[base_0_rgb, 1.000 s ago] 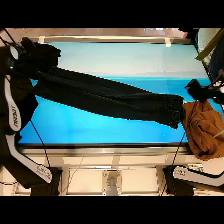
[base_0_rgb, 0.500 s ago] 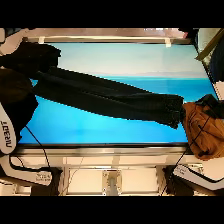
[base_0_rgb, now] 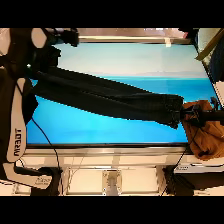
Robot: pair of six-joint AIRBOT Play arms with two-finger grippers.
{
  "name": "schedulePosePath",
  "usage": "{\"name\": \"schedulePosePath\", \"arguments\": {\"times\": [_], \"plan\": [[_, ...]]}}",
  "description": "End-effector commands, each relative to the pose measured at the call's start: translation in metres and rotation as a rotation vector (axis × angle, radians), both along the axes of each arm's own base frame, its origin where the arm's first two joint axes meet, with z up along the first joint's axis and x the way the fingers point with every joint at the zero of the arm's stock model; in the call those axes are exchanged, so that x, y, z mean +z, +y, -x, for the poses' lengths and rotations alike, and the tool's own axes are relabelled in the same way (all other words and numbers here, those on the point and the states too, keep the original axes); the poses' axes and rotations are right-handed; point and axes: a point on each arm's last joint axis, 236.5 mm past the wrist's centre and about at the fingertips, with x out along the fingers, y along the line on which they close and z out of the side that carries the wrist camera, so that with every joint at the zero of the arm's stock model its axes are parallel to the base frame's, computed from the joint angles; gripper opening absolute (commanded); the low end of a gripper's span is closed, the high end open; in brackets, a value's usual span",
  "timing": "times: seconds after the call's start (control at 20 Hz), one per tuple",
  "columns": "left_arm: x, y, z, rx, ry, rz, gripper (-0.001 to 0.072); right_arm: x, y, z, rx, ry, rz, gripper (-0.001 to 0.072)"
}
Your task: Fold the clothes and pants, and hang the long-sleeved shirts on hangers.
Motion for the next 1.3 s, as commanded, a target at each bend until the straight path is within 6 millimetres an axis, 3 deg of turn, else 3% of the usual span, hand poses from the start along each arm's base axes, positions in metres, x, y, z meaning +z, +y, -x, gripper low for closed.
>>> {"name": "schedulePosePath", "arguments": {"times": [0.0,0.2,0.35,0.6,0.65,0.7,0.75,0.8,0.85,0.9,1.1,1.15,1.25], "plan": [[-0.017,-0.036,0.007,-0.064,0.034,-0.017,0.0626,-0.015,0.004,-0.003,0.010,-0.006,-0.041,0.0690],[-0.032,-0.048,0.005,-0.082,0.058,-0.026,0.0626,-0.026,0.011,-0.001,0.063,0.011,-0.028,0.0682],[-0.043,-0.049,0.001,-0.082,0.076,-0.032,0.0626,-0.034,0.016,-0.016,0.081,-0.009,0.034,0.0673],[-0.065,-0.063,-0.002,-0.102,0.111,-0.046,0.0626,-0.041,0.060,-0.038,0.152,-0.025,-0.014,0.0669],[-0.070,-0.067,-0.002,-0.108,0.120,-0.050,0.0626,-0.035,0.071,-0.045,0.166,-0.057,-0.031,0.0581],[-0.077,-0.072,-0.001,-0.116,0.131,-0.056,0.0625,-0.028,0.079,-0.052,0.167,-0.082,-0.059,0.0422],[-0.084,-0.077,-0.001,-0.123,0.143,-0.060,0.0561,-0.017,0.086,-0.058,0.169,-0.109,-0.088,0.0263],[-0.090,-0.083,0.000,-0.132,0.153,-0.065,0.0340,-0.005,0.090,-0.063,0.175,-0.142,-0.110,0.0067],[-0.095,-0.089,0.001,-0.142,0.162,-0.070,0.0120,0.013,0.094,-0.068,0.194,-0.193,-0.129,0.0042],[-0.101,-0.097,0.003,-0.155,0.170,-0.074,0.0027,0.035,0.096,-0.073,0.214,-0.252,-0.132,0.0043],[-0.140,-0.145,0.019,-0.238,0.253,-0.048,0.0023,0.144,0.101,-0.099,0.194,-0.496,-0.098,0.0042],[-0.158,-0.166,0.028,-0.274,0.305,-0.008,0.0023,0.172,0.106,-0.104,0.184,-0.548,-0.082,0.0042],[-0.200,-0.205,0.048,-0.336,0.421,0.048,0.0022,0.205,0.124,-0.108,0.216,-0.590,-0.037,0.0042]]}}
